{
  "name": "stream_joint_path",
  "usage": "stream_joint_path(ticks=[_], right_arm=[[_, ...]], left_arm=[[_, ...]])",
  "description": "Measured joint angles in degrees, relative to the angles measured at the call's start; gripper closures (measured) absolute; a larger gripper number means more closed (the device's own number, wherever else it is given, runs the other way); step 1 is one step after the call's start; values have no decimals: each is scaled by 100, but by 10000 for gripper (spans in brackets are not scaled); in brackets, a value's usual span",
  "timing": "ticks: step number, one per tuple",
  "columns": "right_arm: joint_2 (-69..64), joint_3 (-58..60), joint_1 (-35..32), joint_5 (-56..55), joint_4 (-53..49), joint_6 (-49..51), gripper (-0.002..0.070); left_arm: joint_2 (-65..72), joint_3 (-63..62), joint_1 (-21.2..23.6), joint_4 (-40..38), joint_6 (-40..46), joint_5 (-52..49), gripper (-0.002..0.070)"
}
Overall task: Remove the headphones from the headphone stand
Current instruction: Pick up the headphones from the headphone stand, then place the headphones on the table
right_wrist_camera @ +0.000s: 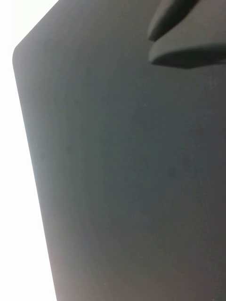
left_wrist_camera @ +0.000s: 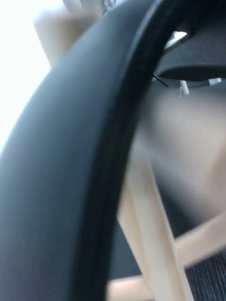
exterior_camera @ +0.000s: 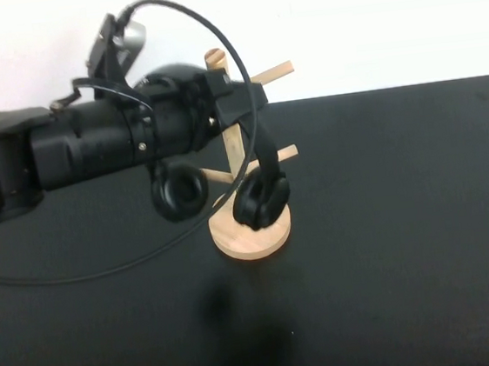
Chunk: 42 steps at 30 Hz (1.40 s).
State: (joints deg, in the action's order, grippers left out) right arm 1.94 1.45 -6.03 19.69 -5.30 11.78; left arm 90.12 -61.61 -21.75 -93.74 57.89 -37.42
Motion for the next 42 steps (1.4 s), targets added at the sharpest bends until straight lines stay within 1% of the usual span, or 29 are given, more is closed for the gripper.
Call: stream_joint_path(ticks=[2,5,13,15,18,20,24,27,29,31,35,42], right_arm=[[0,0,0,0,0,0,682],[0,0,0,0,0,0,682],[0,0,0,0,0,0,682],[0,0,0,0,0,0,682],[0,0,0,0,0,0,682],[0,0,0,0,0,0,682],[0,0,0,0,0,0,682],[0,0,0,0,0,0,682],[0,0,0,0,0,0,682],[0,0,0,0,0,0,682],[0,0,0,0,0,0,682],[0,0,0,0,0,0,682]], left_arm=[[-170,0,0,35,-13,-3,575],[-483,0,0,311,-165,22,575],[-1457,0,0,1624,-1147,-67,575],[-1728,0,0,2159,-1527,-152,575],[-2122,-17,0,3347,-2457,-446,585],[-2294,-115,0,4303,-3203,-839,593],[-2344,-376,0,5912,-4421,-1815,601],[-2250,-417,0,6802,-5000,-2247,603],[-2126,-432,0,7209,-5288,-2427,610],[-1921,-436,0,7451,-5383,-2571,621],[-1390,-436,0,7538,-5275,-2630,624],[-331,-436,0,7541,-5161,-2069,624]])
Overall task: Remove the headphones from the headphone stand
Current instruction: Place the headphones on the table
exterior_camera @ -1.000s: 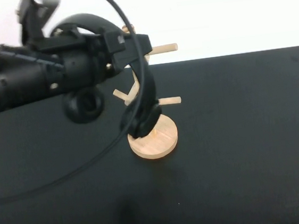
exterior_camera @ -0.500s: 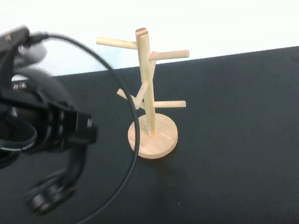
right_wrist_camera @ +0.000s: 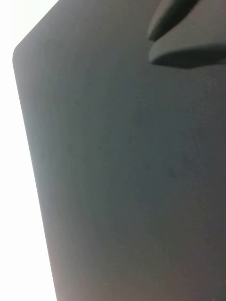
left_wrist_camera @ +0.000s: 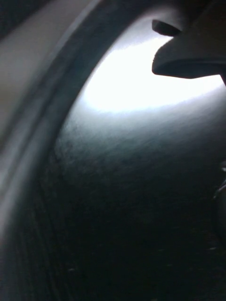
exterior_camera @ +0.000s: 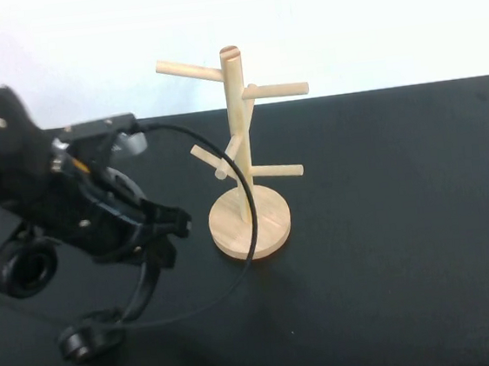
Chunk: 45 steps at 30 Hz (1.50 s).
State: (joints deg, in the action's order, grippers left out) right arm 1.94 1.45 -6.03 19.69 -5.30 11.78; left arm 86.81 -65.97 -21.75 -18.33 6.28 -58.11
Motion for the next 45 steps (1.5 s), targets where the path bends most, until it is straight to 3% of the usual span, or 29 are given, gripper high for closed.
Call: stream_joint_path(ticks=[10,18,25,28,36,42,45], right_arm=[[0,0,0,0,0,0,682],[0,0,0,0,0,0,682],[0,0,0,0,0,0,682],[0,0,0,0,0,0,682],[0,0,0,0,0,0,682],[0,0,0,0,0,0,682],[0,0,0,0,0,0,682]], left_arm=[[1203,0,0,-64,64,734,624],[1648,-55,0,-929,648,1140,624],[1788,-55,0,-981,806,1374,616],[1801,-55,0,-970,955,1430,568],[1801,-55,0,-994,1042,1635,345],[1801,-261,0,-990,1042,1078,319],[1801,-650,0,-907,994,361,353]])
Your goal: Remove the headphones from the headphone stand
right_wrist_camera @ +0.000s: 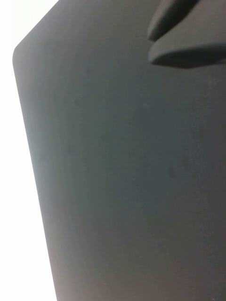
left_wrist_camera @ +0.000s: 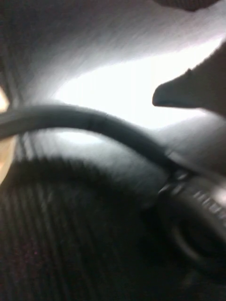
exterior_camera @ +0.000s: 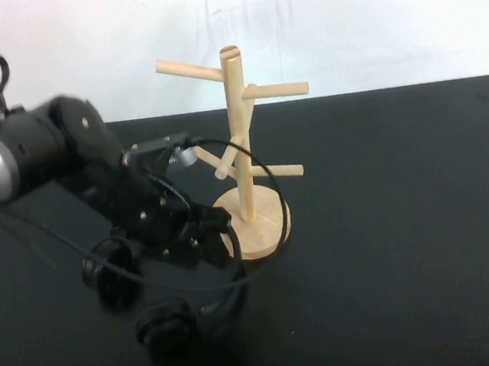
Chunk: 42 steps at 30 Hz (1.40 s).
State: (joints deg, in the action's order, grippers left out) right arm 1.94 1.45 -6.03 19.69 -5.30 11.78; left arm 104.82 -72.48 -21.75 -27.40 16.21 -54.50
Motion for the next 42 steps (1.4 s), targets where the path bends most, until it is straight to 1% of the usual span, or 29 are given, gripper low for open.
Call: stream_joint_path(ticks=[2,6,8,10,15,19,22,26,32,35,38,42], right_arm=[[0,0,0,0,0,0,682],[0,0,0,0,0,0,682],[0,0,0,0,0,0,682],[0,0,0,0,0,0,682],[0,0,0,0,0,0,682],[0,0,0,0,0,0,682],[0,0,0,0,0,0,682],[0,0,0,0,0,0,682],[0,0,0,0,0,0,682],[0,0,0,0,0,0,682],[0,0,0,0,0,0,682],[0,0,0,0,0,0,682]], left_arm=[[0,-286,0,121,-46,-464,417],[-11,-812,0,597,-300,-1259,595],[-80,-912,0,827,-389,-1355,640],[-257,-910,0,1064,-446,-1406,662],[-1279,-402,0,1347,-594,-1374,675],[-2453,359,0,1358,-605,-779,676],[-3047,841,0,1358,-664,-308,676],[-3412,1188,0,1395,-712,-262,676],[-3475,1230,0,1601,-686,-271,677],[-3475,1230,0,1618,-416,-212,677],[-3475,1314,0,1325,89,82,677],[-3789,1886,0,908,784,1161,677]])
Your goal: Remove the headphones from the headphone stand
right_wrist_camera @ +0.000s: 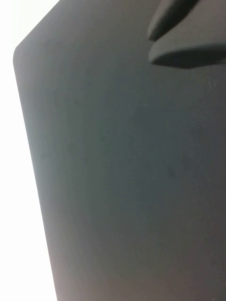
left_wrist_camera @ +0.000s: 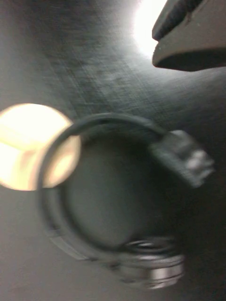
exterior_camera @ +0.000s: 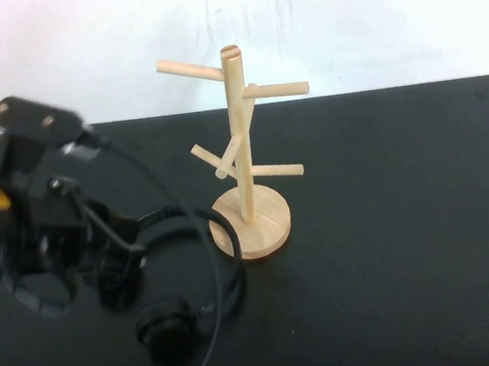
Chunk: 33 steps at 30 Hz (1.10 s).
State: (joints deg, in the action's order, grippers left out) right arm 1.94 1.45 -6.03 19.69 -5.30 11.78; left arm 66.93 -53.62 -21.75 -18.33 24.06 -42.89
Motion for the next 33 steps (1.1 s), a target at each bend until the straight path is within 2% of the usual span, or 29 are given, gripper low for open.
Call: stream_joint_path(ticks=[11,16,25,29,33], right_arm=[[0,0,0,0,0,0,682],[0,0,0,0,0,0,682],[0,0,0,0,0,0,682],[0,0,0,0,0,0,682],[0,0,0,0,0,0,682]], left_arm=[[-2744,2968,12,-320,254,3970,678],[-3945,4326,464,-458,77,5067,678],[-5870,5488,1681,-299,-197,5048,678],[-6602,5500,1938,-82,-197,4229,678],[-6740,5500,1975,104,-197,3263,678]])
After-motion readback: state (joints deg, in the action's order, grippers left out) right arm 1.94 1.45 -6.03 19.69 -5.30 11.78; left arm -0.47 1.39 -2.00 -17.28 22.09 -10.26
